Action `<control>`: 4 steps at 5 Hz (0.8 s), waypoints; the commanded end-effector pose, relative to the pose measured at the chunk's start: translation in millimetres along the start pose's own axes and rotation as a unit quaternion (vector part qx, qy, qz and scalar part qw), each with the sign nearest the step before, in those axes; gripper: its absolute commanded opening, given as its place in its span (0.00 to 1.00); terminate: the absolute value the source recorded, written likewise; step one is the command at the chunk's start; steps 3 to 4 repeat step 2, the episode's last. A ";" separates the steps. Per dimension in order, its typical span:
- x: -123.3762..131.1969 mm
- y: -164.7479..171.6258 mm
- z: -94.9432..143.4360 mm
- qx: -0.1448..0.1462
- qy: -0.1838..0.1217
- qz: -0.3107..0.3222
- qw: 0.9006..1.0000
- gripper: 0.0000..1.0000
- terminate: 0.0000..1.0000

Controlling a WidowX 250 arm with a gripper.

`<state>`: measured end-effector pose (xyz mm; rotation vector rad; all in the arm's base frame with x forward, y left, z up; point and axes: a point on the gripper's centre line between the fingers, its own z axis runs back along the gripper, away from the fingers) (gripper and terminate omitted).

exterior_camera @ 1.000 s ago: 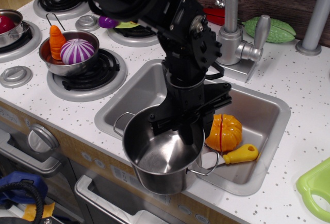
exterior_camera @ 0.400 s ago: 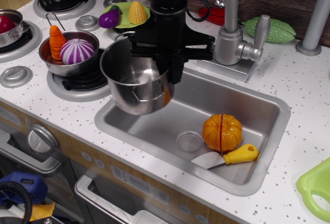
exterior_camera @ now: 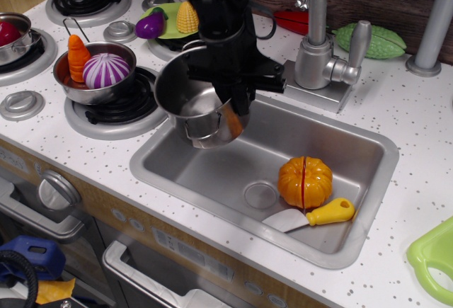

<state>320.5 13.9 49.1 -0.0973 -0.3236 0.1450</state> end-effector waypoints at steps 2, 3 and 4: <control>5.1 4.0 8.0 -0.003 -0.023 0.003 1.000 1.00 1.00; 5.1 4.0 8.0 -0.003 -0.023 0.003 1.000 1.00 1.00; 5.1 4.0 8.0 -0.003 -0.023 0.003 1.000 1.00 1.00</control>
